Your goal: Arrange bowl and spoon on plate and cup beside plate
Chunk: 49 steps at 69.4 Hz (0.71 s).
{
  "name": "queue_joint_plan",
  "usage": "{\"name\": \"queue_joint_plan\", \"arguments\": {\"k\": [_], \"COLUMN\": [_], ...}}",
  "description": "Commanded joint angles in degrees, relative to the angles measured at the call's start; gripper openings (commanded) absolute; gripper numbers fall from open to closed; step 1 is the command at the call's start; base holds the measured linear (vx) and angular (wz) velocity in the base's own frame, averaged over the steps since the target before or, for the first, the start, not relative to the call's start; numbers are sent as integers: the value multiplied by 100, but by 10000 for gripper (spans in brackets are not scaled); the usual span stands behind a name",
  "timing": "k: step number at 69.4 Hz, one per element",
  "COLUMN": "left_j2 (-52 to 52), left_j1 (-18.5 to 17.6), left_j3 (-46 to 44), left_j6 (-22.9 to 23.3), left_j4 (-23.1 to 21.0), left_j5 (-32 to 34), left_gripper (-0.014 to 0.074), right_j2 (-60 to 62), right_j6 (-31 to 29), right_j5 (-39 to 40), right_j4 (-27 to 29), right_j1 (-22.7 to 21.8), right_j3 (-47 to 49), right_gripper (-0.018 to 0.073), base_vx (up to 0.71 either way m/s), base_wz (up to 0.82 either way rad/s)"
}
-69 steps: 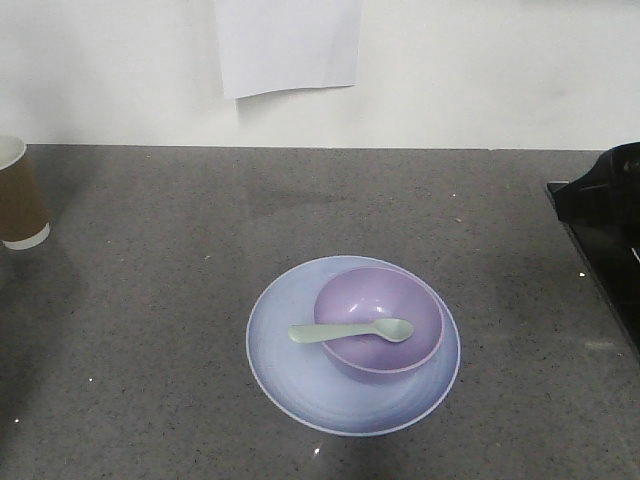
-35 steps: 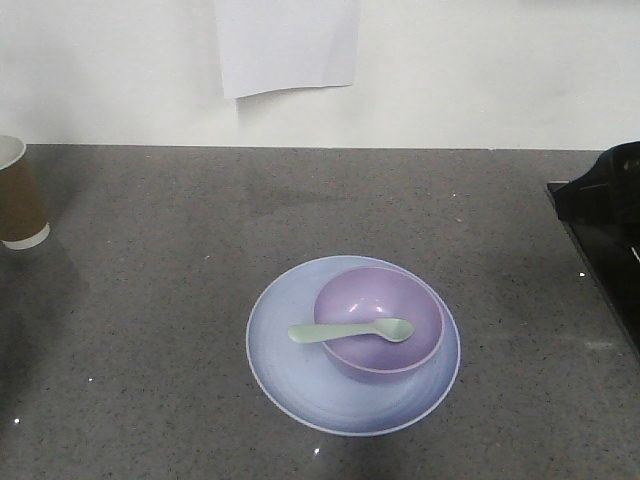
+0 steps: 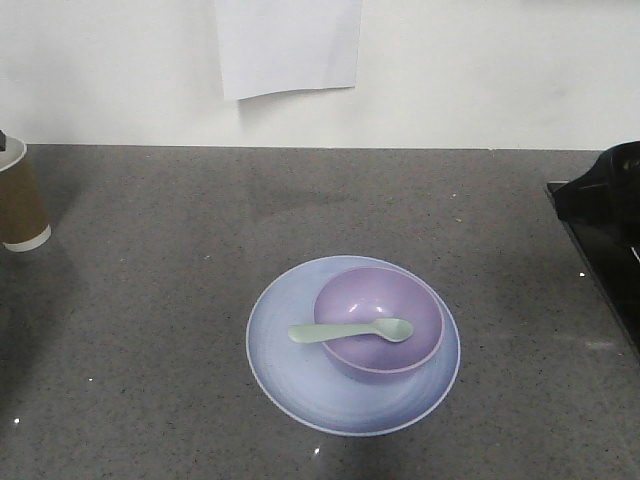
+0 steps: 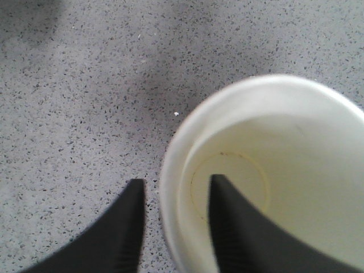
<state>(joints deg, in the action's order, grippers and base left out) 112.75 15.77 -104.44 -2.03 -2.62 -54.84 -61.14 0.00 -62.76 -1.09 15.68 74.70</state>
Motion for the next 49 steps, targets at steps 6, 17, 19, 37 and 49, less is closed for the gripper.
{"name": "queue_joint_plan", "arguments": {"k": [6, 17, 19, 37, 49], "left_j2": [-285, -352, -370, -938, -1336], "left_j1": [5, 5, 5, -10, -114], "left_j3": [-175, -175, -175, -175, -175], "left_j6": [65, 64, 34, -673, -1069], "left_j4": [-60, -110, -163, -1216, -2025], "left_j5": [264, 149, 109, -385, -937], "left_gripper": [-9, -8, -8, -8, -8], "right_j2": [73, 73, 73, 73, 73], "right_j6": [48, 48, 48, 48, 48], "right_j5": [330, 330, 330, 330, 330], "right_j4": [-40, -40, -40, -26, -26], "right_j1": [-15, -15, -15, -15, -15], "right_j3": [159, 159, 159, 159, 159], "right_gripper": [507, 507, 507, 507, 507], "base_vx": [0, 0, 0, 0, 0], "base_wz": [0, 0, 0, 0, 0]}}
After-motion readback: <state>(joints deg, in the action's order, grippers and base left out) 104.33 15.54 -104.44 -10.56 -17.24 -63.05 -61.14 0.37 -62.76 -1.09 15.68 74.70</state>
